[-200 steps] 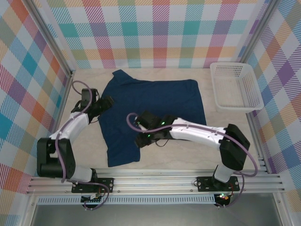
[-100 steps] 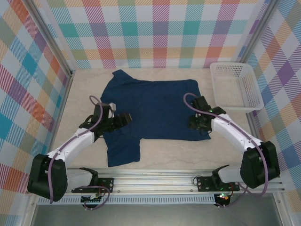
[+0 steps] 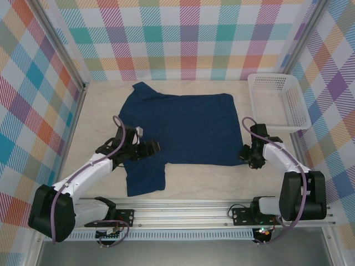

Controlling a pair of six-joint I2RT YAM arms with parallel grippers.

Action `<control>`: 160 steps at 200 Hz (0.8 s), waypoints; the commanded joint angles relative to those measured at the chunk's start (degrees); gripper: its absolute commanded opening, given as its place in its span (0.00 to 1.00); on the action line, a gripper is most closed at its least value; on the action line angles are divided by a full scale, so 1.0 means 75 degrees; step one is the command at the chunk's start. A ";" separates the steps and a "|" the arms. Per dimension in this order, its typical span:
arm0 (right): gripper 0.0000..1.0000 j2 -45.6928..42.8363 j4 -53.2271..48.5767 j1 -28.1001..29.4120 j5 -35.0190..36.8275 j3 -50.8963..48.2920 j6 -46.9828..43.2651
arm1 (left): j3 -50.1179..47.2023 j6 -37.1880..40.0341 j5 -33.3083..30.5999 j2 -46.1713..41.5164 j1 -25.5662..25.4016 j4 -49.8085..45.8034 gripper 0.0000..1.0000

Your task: Fold the inside-out t-shirt

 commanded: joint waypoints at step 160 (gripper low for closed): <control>0.03 -0.0016 0.0714 -0.0299 -0.0292 -0.0343 0.0333 | 0.0218 -0.0782 -0.2047 -0.1234 -0.2682 -0.3139 0.70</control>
